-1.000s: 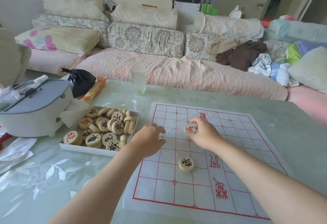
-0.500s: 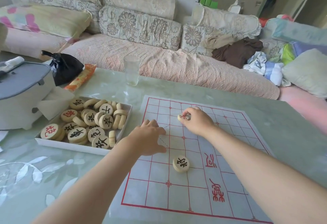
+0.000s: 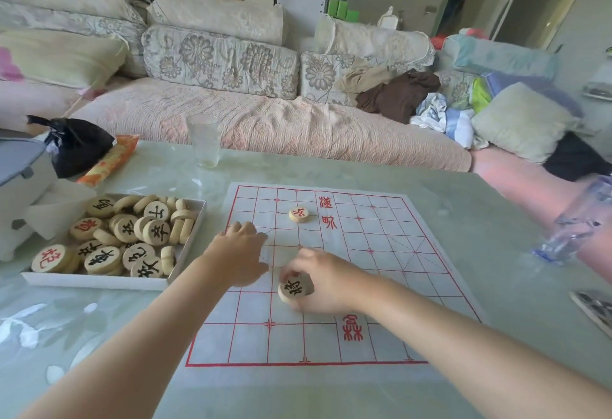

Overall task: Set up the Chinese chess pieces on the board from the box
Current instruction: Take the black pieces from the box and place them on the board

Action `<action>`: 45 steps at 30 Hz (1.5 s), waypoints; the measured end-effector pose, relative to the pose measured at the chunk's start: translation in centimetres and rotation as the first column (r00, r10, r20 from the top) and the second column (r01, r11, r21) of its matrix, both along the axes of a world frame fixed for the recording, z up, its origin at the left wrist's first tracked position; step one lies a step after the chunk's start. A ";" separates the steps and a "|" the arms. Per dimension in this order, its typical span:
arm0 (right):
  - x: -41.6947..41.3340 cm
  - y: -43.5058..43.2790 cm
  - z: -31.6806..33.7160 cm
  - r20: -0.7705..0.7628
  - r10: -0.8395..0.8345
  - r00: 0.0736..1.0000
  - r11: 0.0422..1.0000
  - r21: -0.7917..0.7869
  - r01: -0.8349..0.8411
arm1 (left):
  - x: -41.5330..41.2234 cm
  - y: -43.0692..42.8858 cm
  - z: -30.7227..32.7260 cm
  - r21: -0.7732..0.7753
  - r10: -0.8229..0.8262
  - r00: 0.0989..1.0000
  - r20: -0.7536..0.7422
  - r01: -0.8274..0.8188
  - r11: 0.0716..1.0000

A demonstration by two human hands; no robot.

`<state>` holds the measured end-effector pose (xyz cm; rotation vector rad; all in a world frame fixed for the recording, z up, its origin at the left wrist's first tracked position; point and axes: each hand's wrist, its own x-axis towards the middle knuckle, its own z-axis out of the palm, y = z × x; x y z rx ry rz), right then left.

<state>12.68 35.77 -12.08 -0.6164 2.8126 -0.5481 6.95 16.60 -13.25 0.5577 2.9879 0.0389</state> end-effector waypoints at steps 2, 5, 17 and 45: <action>0.3 0.3 -0.3 -0.017 -0.006 1.000 1.000 -0.023 0.006 | 0.4 1.1 0.4 0.053 -0.013 0.998 -0.055 0.016 0.998; 0.7 1.3 0.0 -0.037 -0.031 0.999 0.997 -0.064 0.029 | 0.9 3.7 1.1 0.132 -0.044 0.996 -0.072 0.053 0.990; -2.3 22.1 0.4 -0.133 -0.543 0.829 0.840 -0.097 0.534 | 2.0 10.3 0.1 0.000 -0.232 0.972 0.041 0.232 0.973; -2.7 11.4 1.5 -0.177 -0.386 0.905 0.921 -0.140 0.365 | 1.9 5.0 1.2 0.199 -0.110 0.984 -0.137 0.136 0.971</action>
